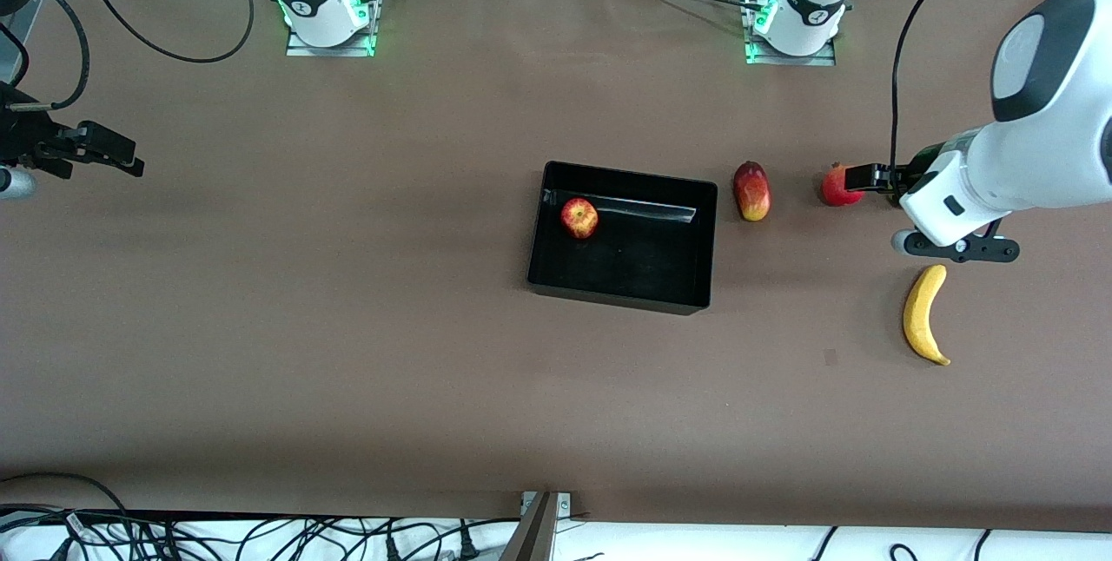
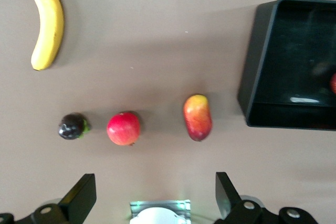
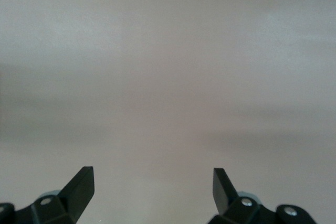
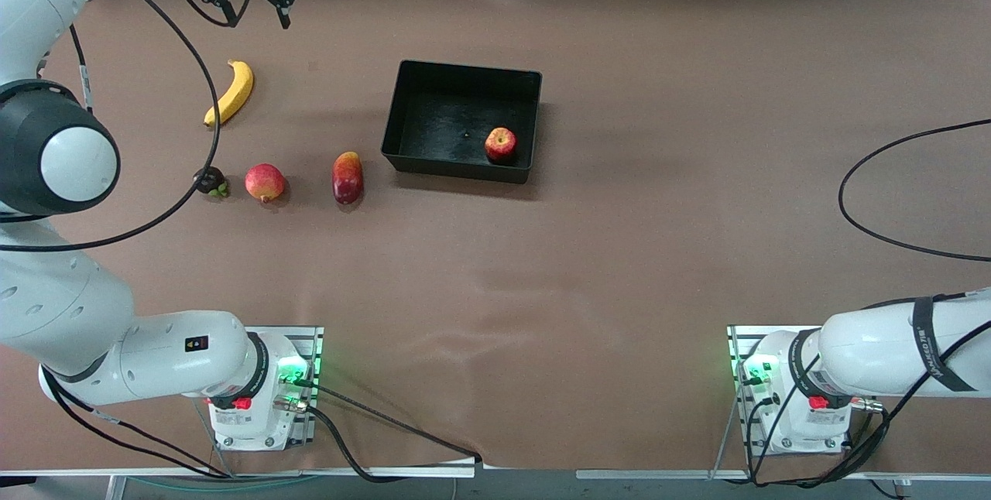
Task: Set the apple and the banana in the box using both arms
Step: 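Move the left gripper back over the yellow banana, then lower the left gripper and grasp the banana, then lift the banana and carry it over the box with the left gripper, then lower the banana into the box and open the left gripper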
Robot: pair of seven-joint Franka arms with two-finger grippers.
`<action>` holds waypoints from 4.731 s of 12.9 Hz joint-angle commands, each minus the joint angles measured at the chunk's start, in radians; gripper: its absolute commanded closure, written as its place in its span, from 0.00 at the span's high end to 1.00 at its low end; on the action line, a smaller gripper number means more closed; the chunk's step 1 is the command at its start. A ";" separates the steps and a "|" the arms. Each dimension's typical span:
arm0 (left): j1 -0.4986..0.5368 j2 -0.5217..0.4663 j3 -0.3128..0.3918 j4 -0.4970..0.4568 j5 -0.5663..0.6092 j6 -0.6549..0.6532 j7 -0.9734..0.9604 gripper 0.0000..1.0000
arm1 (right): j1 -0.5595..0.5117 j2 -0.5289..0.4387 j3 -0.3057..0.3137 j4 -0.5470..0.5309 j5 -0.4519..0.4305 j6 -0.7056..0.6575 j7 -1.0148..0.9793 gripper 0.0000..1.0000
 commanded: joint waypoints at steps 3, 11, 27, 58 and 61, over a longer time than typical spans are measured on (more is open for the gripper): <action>0.114 -0.073 0.023 -0.345 0.078 0.370 0.217 1.00 | -0.016 0.005 0.011 0.017 0.017 -0.014 0.009 1.00; 0.159 0.215 0.205 -0.399 0.112 0.940 0.614 1.00 | -0.018 0.005 0.011 0.017 0.017 -0.015 0.009 1.00; 0.147 0.349 0.260 -0.362 0.114 1.103 0.814 0.00 | -0.018 0.005 0.011 0.017 0.017 -0.014 0.009 1.00; -0.574 0.244 0.136 -0.390 0.042 0.884 0.215 0.00 | -0.018 0.005 0.011 0.017 0.017 -0.017 0.009 1.00; -0.570 0.267 0.136 -0.416 0.042 0.953 0.271 0.00 | -0.018 0.005 0.010 0.017 0.017 -0.017 0.009 1.00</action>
